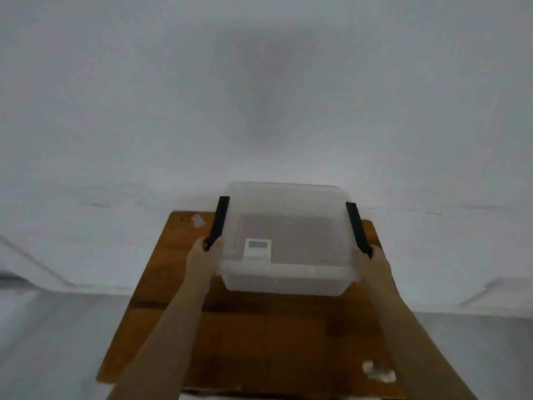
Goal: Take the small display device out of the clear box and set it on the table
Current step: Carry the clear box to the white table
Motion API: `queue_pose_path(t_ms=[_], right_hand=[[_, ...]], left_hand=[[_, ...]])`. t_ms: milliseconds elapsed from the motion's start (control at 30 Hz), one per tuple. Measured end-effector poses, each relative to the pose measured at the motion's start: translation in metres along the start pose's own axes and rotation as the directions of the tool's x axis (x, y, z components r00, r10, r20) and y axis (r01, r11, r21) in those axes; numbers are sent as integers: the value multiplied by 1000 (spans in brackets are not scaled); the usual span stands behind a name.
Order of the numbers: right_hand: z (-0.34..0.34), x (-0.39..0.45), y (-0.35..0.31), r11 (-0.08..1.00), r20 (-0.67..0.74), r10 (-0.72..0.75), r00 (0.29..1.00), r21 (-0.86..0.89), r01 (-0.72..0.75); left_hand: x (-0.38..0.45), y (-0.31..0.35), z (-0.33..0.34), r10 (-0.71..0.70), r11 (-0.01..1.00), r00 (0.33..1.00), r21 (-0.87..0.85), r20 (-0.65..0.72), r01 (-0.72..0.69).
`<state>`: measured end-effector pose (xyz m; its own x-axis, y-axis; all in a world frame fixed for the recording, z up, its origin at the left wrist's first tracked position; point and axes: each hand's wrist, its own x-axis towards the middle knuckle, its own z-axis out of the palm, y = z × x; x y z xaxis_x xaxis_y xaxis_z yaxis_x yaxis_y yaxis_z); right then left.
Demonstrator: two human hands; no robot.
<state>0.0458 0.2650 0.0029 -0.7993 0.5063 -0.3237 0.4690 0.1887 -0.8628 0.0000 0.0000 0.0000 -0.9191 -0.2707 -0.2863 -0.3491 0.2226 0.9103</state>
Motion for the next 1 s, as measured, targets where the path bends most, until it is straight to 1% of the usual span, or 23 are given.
queue_pose_path(t_ms=[67, 167, 267, 367, 467, 567, 633, 733, 833, 867, 933, 1000], right_hand=[[3, 11, -4, 1000, -26, -28, 999, -6, 28], [3, 18, -10, 996, -16, -64, 998, -58, 63], [3, 15, -15, 991, -41, -116, 992, -77, 112], [2, 3, -14, 985, -51, -163, 985, -69, 159], [0, -11, -14, 976, -6, -213, 977, -40, 212], [9, -21, -21, 967, 126, -243, 962, -45, 250], [23, -31, -27, 959, 267, -253, 930, -58, 278], [52, -58, -35, 937, 497, -272, 824, -60, 345], [91, -98, -32, 911, 707, -240, 665, -73, 406], [105, -114, -29, 898, 765, -224, 604, -79, 433], [135, -151, -23, 865, 861, -190, 471, -80, 496], [166, -190, -11, 835, 925, -144, 352, -77, 544]], left_hand=[[9, 2, 2, 9, 999, 1000, -31, 26, -9], [18, 6, 5, -2, 997, 998, -79, 70, 8], [20, 6, 7, 66, 996, 996, -63, 52, -63], [2, 3, 1, 103, 992, 994, -76, 18, -102], [-30, -7, -16, 102, 987, 991, -114, -92, -112], [-71, -25, -39, 47, 985, 963, -147, -266, -89], [-107, -40, -57, -33, 975, 906, -213, -423, -64], [-171, -66, -84, -182, 942, 763, -333, -621, -47], [-235, -101, -108, -319, 913, 587, -407, -744, -19], [-255, -113, -115, -354, 904, 520, -427, -777, -22], [-294, -136, -129, -408, 888, 388, -459, -827, -44], [-331, -160, -143, -472, 864, 266, -500, -841, -49]])
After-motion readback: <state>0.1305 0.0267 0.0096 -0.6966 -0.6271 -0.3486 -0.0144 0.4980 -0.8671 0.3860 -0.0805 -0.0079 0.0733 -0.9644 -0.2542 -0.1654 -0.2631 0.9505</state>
